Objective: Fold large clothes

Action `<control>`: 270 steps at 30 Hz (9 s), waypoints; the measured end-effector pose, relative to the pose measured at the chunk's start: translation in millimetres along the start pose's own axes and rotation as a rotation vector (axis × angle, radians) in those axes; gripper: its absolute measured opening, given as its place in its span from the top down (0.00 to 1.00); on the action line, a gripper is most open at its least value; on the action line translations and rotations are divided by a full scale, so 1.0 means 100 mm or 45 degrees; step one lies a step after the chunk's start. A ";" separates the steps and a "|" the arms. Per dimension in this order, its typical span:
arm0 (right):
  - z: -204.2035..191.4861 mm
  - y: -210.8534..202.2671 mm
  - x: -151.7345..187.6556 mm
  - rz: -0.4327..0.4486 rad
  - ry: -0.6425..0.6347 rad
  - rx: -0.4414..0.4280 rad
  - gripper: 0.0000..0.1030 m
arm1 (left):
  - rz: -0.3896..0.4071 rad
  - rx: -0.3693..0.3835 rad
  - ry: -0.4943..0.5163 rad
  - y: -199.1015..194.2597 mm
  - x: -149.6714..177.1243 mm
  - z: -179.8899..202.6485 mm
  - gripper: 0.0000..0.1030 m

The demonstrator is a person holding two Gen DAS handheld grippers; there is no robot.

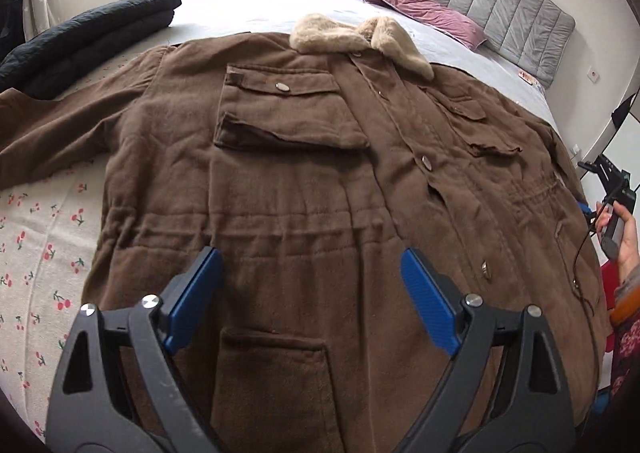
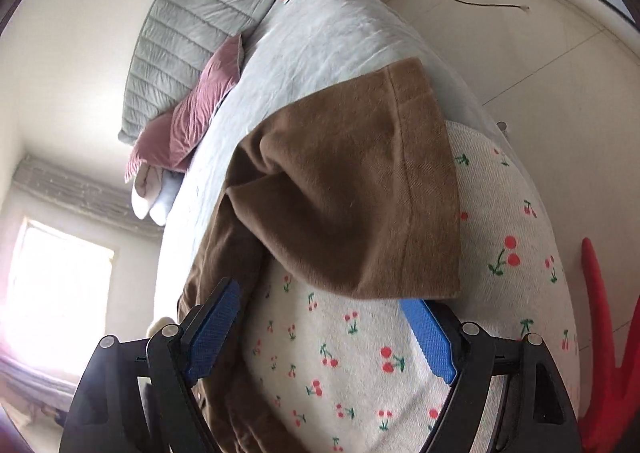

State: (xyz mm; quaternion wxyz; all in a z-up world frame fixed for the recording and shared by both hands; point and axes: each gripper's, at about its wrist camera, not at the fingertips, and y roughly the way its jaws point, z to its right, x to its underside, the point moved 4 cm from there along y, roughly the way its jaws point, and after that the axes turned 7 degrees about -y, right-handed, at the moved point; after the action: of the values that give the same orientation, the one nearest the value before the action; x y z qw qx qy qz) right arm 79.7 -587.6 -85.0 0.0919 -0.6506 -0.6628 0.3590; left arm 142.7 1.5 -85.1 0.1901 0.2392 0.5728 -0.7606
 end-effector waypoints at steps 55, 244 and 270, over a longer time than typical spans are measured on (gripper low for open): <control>-1.11 0.36 0.62 -0.295 -1.130 0.433 0.57 | -0.077 0.164 0.106 0.07 0.18 0.14 0.12; -2.00 -0.54 2.37 -0.441 -1.187 0.045 0.19 | 0.041 -0.145 -0.427 -0.67 -0.69 -1.99 0.06; -2.06 -0.35 2.74 -0.486 -1.315 0.073 0.19 | 0.591 -0.333 -0.602 -1.28 -1.50 -3.08 0.93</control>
State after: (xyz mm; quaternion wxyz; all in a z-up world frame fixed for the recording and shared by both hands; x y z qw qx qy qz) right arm 135.5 -256.7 -9.4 -0.1642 -0.2556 -0.7179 0.6264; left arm 237.6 334.9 31.3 0.5143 0.1538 0.5357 -0.6518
